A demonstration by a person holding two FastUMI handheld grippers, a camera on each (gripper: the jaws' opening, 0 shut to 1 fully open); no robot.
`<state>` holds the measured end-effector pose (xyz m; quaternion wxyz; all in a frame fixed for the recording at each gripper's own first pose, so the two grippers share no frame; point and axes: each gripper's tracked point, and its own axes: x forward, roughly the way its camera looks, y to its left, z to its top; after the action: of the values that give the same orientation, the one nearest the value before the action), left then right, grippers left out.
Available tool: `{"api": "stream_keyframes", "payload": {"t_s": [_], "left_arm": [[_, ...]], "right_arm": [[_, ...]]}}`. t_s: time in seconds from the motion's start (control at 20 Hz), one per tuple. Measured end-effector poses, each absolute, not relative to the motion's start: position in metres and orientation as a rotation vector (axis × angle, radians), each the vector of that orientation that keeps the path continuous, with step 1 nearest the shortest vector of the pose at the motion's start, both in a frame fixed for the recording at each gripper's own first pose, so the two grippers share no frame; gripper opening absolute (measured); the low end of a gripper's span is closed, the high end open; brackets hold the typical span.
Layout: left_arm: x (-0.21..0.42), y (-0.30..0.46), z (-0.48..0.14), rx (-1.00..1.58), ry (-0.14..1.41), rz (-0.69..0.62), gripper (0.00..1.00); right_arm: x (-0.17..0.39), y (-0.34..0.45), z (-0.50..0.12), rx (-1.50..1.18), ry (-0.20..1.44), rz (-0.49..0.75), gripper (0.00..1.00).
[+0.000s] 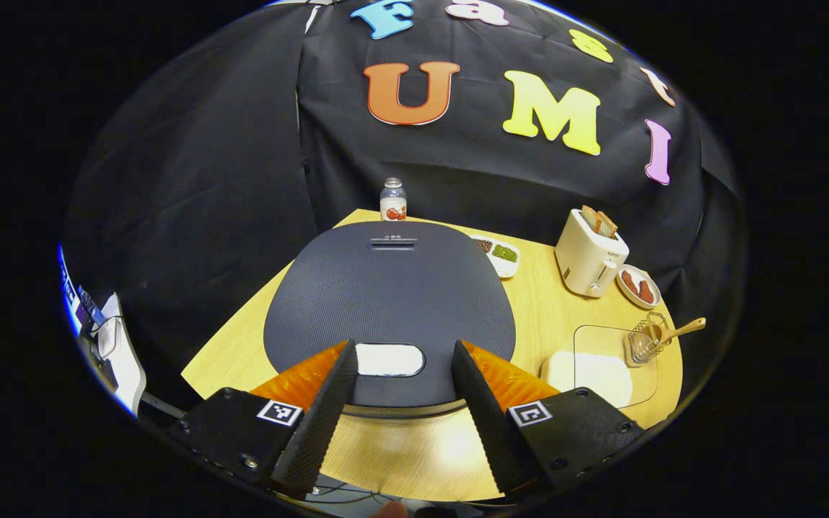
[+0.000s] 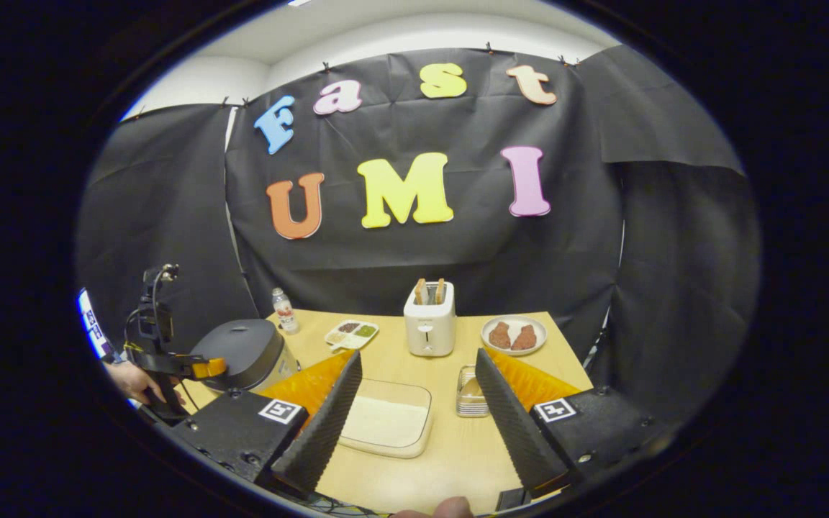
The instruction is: Close the left gripper, press the button to open the rice cooker; take a wooden spoon from the chopstick holder with the right hand, scoop a spoonful of rice and pour it into the rice cooker, then put the wooden spoon back into the chopstick holder.
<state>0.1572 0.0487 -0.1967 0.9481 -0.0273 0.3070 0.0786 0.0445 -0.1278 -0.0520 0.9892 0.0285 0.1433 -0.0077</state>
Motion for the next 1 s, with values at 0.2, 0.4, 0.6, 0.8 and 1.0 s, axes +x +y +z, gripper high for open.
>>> {"api": "stream_keyframes", "payload": {"t_s": [0.2,0.4,0.6,0.8,1.0], "left_arm": [[0.162,0.051,-0.192,0.0,0.643,0.14,0.89],[0.162,0.047,-0.175,-0.077,0.604,0.136,0.98],[0.161,0.041,-0.134,-0.155,0.504,0.101,0.96],[0.136,0.015,-0.065,-0.163,0.332,0.02,0.95],[0.095,-0.026,0.005,-0.089,0.132,-0.079,0.95]], "right_arm": [[0.032,-0.119,-0.041,0.029,0.263,-0.008,1.0],[0.027,-0.117,-0.026,0.018,0.218,-0.023,0.99],[0.026,-0.113,-0.015,0.024,0.199,-0.028,1.0],[0.025,-0.112,0.007,0.049,0.142,-0.075,1.0],[0.014,-0.109,0.027,0.044,0.112,-0.128,0.99]]}}
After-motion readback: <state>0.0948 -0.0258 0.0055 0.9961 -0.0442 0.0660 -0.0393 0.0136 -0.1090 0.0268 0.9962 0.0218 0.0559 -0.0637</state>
